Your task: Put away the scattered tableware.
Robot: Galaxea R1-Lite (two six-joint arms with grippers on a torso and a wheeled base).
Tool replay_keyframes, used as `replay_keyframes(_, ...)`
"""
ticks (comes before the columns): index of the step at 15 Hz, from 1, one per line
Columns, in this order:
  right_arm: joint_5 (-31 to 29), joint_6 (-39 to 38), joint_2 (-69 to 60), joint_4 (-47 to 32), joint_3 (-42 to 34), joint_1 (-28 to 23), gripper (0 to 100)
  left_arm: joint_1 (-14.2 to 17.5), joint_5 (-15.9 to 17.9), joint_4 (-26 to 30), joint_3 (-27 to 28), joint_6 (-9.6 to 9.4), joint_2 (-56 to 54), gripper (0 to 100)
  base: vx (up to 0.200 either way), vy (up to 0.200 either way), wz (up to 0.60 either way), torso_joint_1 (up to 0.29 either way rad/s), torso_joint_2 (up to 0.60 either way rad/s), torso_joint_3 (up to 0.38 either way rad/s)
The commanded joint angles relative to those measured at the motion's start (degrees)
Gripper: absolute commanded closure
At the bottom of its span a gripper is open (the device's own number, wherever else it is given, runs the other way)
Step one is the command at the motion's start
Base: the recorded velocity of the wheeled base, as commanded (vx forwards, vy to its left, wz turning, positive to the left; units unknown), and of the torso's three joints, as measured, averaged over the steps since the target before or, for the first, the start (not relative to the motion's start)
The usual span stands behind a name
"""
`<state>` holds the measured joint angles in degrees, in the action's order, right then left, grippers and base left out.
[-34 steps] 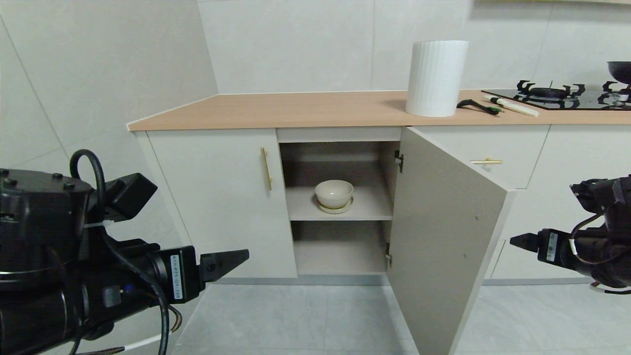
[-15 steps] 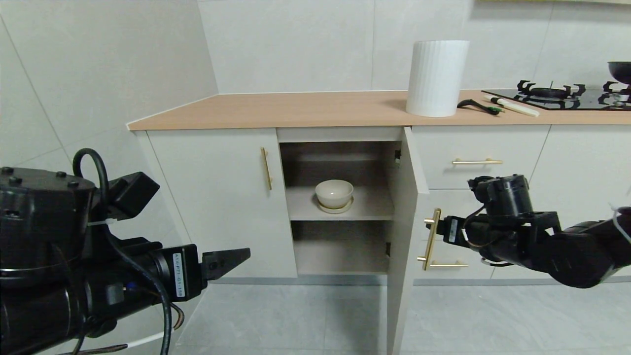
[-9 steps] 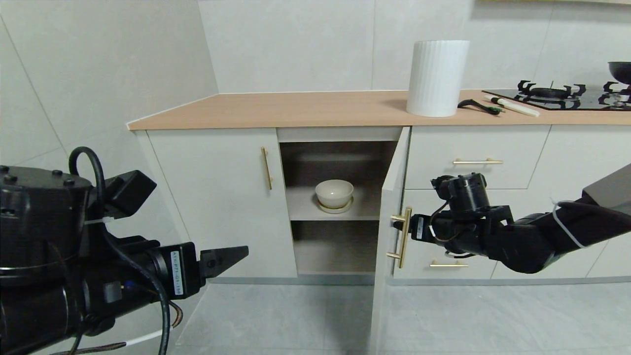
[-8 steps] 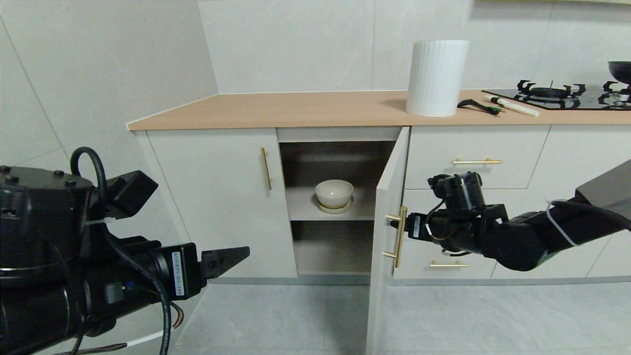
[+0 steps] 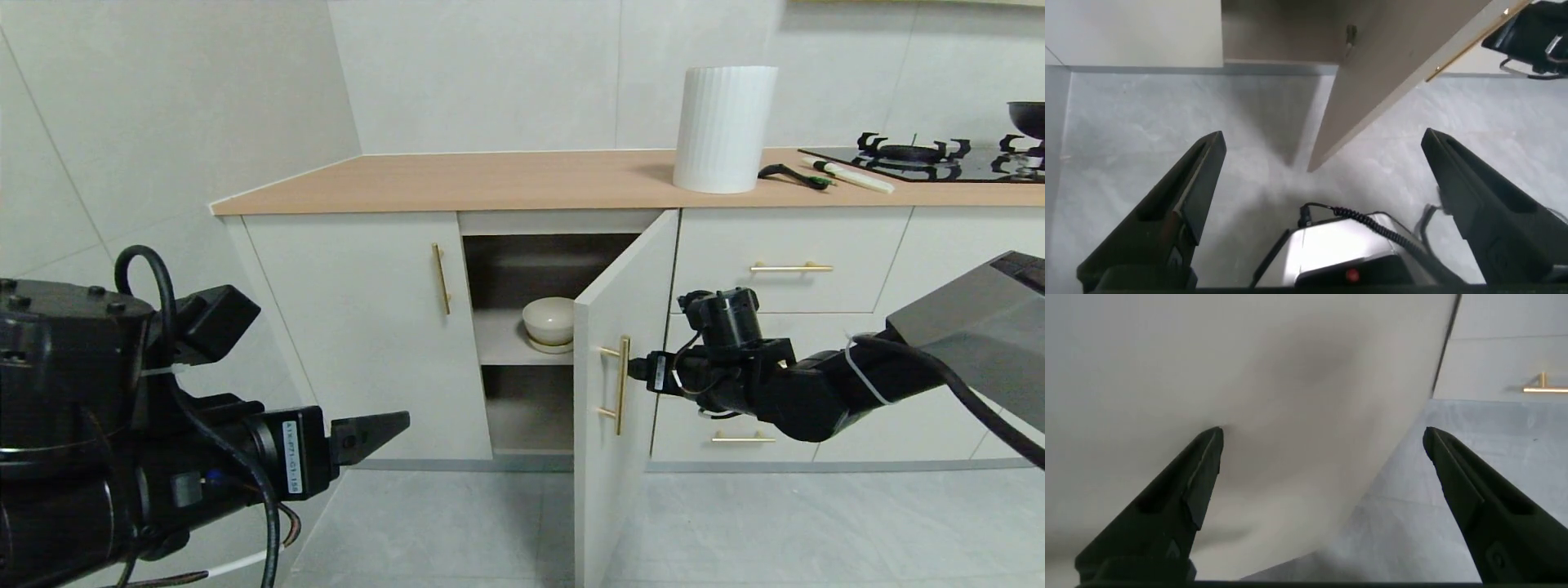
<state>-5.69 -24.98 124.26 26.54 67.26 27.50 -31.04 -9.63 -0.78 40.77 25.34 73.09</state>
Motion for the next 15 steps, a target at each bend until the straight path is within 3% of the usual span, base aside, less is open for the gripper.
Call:
replay_keyframes(1, 0.0, -0.1, 0.7, 0.0, 0.2, 0.0, 0, 0.0, 0.0, -0.1, -0.6, -0.56, -0.1, 0, 0.000, 0.000, 0.00, 0.000, 0.00, 0.000)
replay_keyframes(8, 0.0, -3.8, 1.1, 2.1, 0.8, 1.3, 0, 0.0, 0.0, -0.1, -0.4, -0.47, 0.3, 0, 0.200, 0.000, 0.00, 0.000, 0.00, -0.002)
replay_keyframes(15, -0.8, -12.6, 3.6, 2.5, 6.7, 2.3, 0, 1.0, 0.0, -2.6, -0.7, -0.38, 0.6, 0, 0.000, 0.000, 0.00, 0.000, 0.00, 0.000)
